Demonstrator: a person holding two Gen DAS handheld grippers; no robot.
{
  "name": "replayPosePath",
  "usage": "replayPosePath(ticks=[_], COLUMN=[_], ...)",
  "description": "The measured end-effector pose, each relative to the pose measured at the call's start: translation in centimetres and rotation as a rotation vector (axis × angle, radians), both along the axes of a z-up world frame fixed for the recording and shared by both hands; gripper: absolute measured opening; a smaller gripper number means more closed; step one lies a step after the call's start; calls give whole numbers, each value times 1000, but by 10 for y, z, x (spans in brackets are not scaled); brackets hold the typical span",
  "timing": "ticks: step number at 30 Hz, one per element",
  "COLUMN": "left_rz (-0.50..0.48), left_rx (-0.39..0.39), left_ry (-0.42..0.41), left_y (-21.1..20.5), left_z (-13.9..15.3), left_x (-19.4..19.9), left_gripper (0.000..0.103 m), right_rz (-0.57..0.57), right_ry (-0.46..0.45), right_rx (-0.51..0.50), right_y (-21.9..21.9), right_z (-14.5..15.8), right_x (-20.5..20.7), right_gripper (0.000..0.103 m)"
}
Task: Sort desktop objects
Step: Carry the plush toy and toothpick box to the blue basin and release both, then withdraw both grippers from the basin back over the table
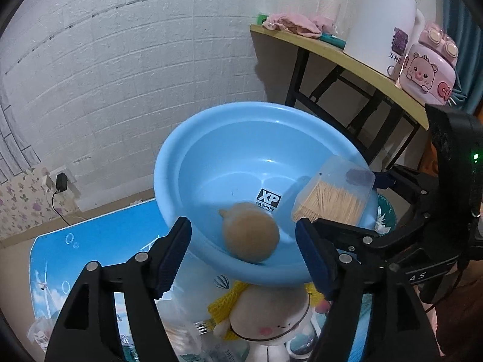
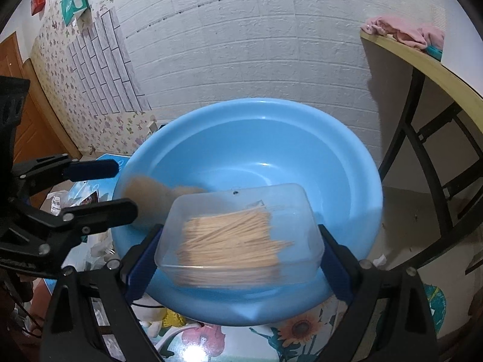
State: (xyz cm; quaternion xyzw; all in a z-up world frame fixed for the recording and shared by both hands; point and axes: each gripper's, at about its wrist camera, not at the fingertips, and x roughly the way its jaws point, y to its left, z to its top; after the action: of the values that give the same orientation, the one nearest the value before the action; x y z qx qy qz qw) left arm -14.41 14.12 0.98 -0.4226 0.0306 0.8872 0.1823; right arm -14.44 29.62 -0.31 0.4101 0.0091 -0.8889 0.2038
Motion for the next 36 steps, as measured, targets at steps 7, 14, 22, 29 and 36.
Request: replayPosePath(ticks=[7, 14, 22, 29, 36], left_rz=[24, 70, 117, 151, 188], left_rx=[9, 6, 11, 2, -16], left_ry=[13, 7, 0, 0, 4], left_y=[-9, -26, -44, -59, -75], left_z=[6, 7, 7, 6, 4], left_x=[7, 18, 32, 50, 71], left_gripper=[77, 77, 79, 88, 92], right_rz=[-23, -35, -50, -76, -83], right_ry=[16, 29, 46, 68, 83], right_rx=[17, 29, 32, 14, -10], right_y=[-1, -2, -2, -3, -14], right_z=[4, 8, 16, 24, 28], right_x=[3, 10, 22, 40, 58], right_gripper=[96, 100, 100, 100, 100])
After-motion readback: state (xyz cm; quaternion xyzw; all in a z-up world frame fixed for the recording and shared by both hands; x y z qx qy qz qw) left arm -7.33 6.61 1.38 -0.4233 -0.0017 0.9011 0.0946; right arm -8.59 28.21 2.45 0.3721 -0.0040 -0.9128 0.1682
